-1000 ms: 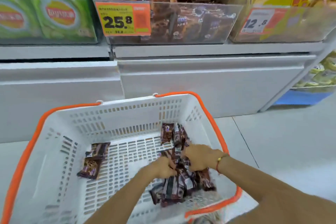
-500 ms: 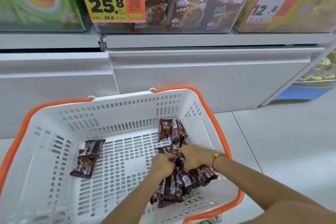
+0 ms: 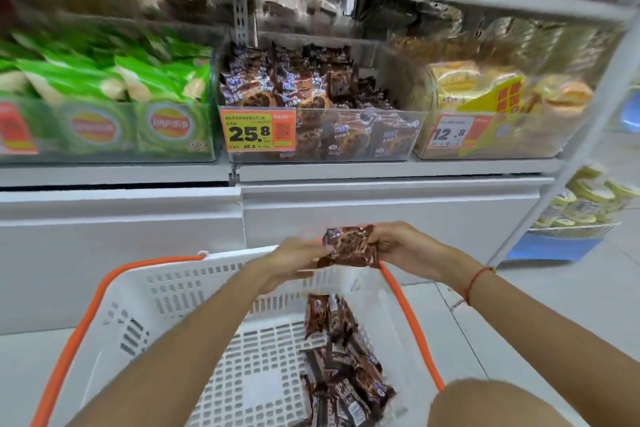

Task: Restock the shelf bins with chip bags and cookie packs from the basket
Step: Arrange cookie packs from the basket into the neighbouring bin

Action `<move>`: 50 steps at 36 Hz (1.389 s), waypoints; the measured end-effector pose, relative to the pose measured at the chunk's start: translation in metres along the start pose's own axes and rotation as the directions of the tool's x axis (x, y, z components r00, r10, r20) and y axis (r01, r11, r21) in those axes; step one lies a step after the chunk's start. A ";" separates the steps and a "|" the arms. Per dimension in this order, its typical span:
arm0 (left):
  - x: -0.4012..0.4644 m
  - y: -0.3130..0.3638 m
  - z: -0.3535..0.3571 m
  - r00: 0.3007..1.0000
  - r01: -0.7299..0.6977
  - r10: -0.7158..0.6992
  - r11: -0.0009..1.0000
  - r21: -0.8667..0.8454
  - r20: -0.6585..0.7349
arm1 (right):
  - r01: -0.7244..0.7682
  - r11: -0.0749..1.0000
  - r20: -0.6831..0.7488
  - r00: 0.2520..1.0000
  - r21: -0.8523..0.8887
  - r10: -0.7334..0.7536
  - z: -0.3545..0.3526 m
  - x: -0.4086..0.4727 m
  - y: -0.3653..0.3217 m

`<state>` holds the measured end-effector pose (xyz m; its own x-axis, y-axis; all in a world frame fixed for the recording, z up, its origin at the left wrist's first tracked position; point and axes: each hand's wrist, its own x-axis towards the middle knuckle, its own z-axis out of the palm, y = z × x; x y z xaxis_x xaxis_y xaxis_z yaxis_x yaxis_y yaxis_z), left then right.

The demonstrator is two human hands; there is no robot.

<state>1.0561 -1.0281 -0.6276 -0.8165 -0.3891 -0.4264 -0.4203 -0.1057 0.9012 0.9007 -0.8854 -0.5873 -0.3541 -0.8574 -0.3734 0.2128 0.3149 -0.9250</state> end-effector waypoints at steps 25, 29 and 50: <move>-0.039 0.148 -0.034 0.646 -0.638 0.695 0.719 0.275 -0.317 | 0.503 0.507 -0.002 0.709 -0.700 -0.705 0.040 -0.014 -0.156; -0.036 0.157 -0.042 0.568 -0.632 0.732 0.681 0.370 -0.376 | 0.534 0.488 0.050 0.708 -0.690 -0.704 0.033 -0.008 -0.177; -0.027 0.148 -0.131 0.281 0.105 0.777 0.559 0.823 -0.563 | 0.182 0.592 -0.258 0.773 -0.785 -0.580 -0.005 0.134 -0.224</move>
<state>1.0679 -1.1534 -0.4728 -0.3333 -0.7071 0.6236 -0.6464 0.6529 0.3948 0.8008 -1.0682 -0.4308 -0.6320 -0.7404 0.2291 -0.6534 0.3500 -0.6713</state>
